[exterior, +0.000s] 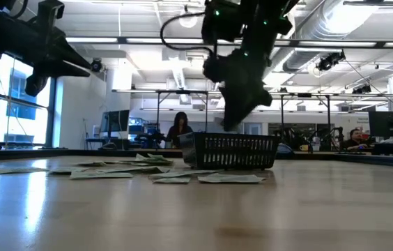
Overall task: Pick and place Stevia / Truvia into bins
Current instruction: Put the green stevia packet into the black bin, then adjust the black bin, then put the green stevia packet into the black bin
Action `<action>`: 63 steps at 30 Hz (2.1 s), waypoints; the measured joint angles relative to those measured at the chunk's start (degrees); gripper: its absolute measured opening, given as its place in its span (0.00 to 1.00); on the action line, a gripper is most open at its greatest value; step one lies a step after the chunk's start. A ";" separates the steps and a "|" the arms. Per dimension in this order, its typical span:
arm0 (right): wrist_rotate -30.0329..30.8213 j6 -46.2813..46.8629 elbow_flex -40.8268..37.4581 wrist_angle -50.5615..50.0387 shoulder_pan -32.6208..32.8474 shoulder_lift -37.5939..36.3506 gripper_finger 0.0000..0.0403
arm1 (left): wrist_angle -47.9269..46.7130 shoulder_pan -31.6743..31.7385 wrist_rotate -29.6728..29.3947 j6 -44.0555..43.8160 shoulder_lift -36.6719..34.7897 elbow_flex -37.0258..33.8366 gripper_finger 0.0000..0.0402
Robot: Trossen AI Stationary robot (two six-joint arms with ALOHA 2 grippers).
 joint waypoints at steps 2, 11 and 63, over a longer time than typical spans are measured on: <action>-0.16 -1.54 0.00 -0.09 -0.15 -0.02 0.13 | 0.00 0.00 0.23 -0.21 0.02 0.00 0.28; 0.59 0.55 0.01 -3.69 -0.04 -0.04 0.42 | -0.03 0.00 -0.20 -0.12 0.02 0.00 0.28; 10.25 16.25 -4.65 -5.39 11.99 -8.18 0.47 | -0.40 0.00 -6.19 2.35 0.02 0.00 0.28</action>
